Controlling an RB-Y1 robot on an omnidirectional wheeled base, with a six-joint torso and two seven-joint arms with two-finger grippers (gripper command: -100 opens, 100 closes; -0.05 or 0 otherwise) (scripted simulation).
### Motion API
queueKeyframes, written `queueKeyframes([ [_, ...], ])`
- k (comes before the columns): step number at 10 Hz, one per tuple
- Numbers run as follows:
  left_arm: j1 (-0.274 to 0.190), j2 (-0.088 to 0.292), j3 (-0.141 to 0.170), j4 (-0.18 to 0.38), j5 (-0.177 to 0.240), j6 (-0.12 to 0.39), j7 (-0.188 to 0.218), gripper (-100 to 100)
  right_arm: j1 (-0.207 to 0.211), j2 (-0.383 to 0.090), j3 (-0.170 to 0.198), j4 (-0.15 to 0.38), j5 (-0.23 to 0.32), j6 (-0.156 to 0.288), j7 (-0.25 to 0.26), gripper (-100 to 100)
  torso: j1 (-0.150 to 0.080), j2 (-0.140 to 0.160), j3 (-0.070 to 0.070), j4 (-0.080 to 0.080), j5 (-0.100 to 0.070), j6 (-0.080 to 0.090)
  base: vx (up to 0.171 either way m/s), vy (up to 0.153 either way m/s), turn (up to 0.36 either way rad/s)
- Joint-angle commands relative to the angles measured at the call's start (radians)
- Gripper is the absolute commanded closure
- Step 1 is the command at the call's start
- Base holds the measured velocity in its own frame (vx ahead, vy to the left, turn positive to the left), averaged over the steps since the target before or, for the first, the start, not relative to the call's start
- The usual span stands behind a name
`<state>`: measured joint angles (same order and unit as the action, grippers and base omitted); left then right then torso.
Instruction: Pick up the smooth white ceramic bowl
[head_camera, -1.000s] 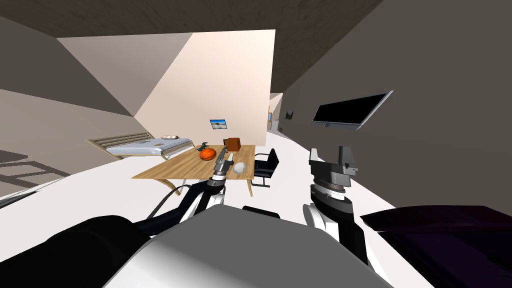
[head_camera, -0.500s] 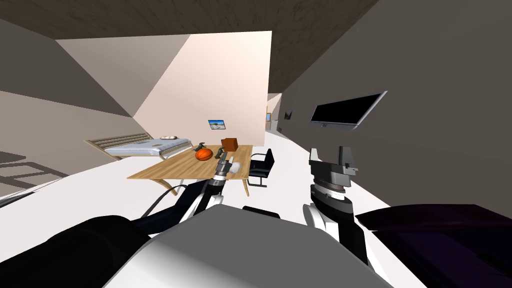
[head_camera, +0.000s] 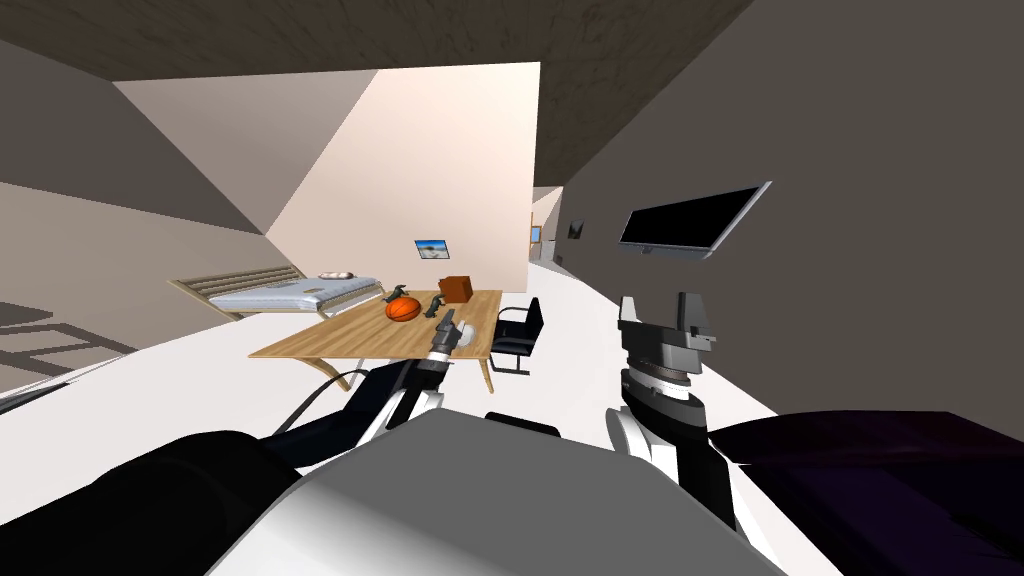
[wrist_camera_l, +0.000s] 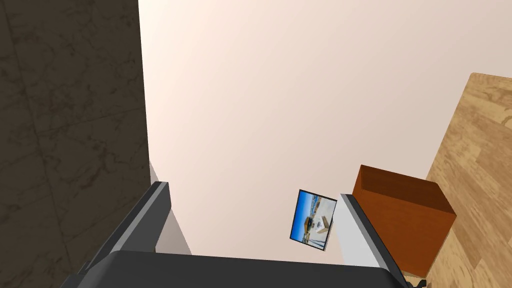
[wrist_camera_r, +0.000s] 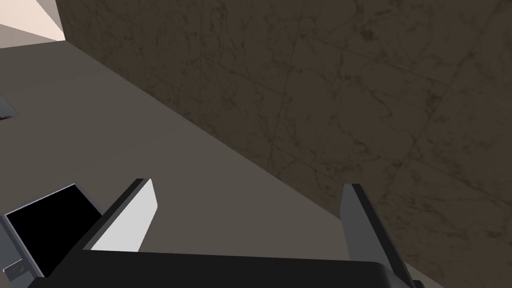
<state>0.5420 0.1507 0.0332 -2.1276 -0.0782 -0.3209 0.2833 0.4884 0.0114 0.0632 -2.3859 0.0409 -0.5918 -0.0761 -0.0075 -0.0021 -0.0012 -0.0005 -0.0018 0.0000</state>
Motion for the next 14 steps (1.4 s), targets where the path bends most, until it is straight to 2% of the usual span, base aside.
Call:
queueKeyframes([
  [1, 0.006, -0.003, 0.0, 0.006, 0.003, 0.031, 0.002, -100, 0.0, 0.0, 0.0, 0.0, 0.0, 0.0, 0.0, 0, 0.0, 0.0, 0.0, 0.0, 0.0, 0.0, 0.031, -0.099, 0.012],
  [3, 0.007, 0.007, 0.02, 0.043, 0.027, 0.097, 0.013, -100, 0.0, 0.0, 0.0, 0.0, 0.0, 0.0, 0.0, 0, 0.002, 0.0, 0.0, 0.0, 0.0, 0.0, 0.036, -0.094, 0.015],
  [10, 0.004, 0.032, 0.056, 0.103, 0.075, 0.244, 0.023, -100, 0.0, 0.0, 0.0, 0.0, 0.0, 0.0, 0.0, 0, 0.005, -0.001, -0.001, 0.0, 0.001, 0.0, 0.04, -0.059, 0.016],
  [12, 0.0, 0.055, 0.082, 0.147, 0.113, 0.314, 0.025, -100, 0.0, 0.0, 0.0, 0.0, 0.0, 0.0, 0.0, 0, 0.005, -0.001, -0.001, 0.0, 0.001, 0.0, 0.055, -0.065, 0.03],
  [14, 0.0, 0.055, 0.082, 0.147, 0.113, 0.335, 0.025, -100, 0.0, 0.0, 0.0, 0.0, 0.0, 0.0, 0.0, 0, 0.004, -0.001, -0.001, 0.0, 0.001, 0.0, 0.036, -0.043, 0.011],
])
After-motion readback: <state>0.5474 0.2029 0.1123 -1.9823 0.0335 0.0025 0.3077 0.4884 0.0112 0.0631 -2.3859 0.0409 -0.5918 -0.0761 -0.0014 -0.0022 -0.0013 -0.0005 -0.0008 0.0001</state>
